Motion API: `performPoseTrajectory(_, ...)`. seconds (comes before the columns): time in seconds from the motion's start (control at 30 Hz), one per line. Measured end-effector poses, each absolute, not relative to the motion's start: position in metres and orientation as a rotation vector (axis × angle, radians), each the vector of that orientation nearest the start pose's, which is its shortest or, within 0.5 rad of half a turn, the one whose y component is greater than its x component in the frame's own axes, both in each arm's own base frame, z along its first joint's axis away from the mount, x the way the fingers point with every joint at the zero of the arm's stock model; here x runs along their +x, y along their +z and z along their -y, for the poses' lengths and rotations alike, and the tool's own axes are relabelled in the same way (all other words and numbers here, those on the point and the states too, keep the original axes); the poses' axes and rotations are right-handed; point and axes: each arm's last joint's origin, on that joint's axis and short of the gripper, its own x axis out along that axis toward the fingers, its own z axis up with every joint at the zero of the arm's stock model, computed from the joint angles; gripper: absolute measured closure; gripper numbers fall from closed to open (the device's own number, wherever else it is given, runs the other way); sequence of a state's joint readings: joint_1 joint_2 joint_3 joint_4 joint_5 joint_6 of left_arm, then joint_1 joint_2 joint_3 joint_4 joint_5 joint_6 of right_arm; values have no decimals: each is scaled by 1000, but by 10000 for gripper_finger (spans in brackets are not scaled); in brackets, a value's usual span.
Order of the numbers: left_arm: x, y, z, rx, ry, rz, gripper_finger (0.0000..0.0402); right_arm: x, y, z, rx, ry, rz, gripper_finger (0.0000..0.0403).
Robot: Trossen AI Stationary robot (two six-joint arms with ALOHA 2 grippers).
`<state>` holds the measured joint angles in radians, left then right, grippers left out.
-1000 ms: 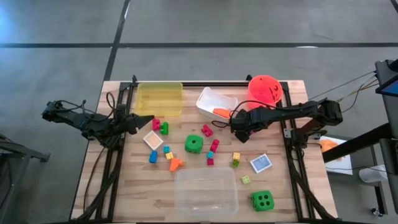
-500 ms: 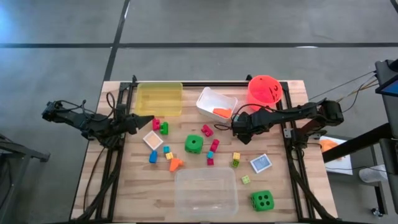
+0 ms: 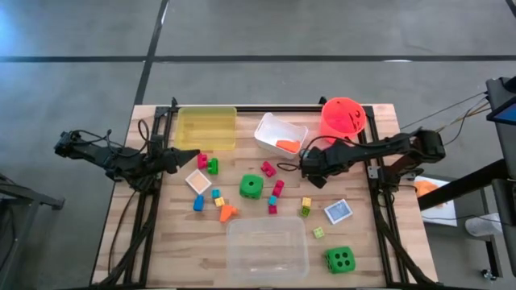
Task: Pick & Place Toys
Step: Put the pink dice into the transparent bin
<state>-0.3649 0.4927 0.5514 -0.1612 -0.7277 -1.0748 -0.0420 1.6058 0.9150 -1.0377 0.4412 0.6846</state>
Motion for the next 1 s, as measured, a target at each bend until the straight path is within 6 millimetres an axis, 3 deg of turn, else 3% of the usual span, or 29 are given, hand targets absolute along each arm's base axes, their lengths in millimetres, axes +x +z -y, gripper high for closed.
performPoseTrajectory(0.67,117,293,24,-1008,367,110,373,249,174,20,200,-863,-1515,267)
performPoseTrajectory(0.8,117,293,24,-1009,366,110,373,246,187,20,244,-855,-1484,280)
performPoseTrajectory(0.9,117,293,24,-1010,353,101,373,247,208,18,341,-794,-1426,286)
performPoseTrajectory(1.0,117,293,25,-1011,344,95,373,246,223,16,373,-752,-1385,320)
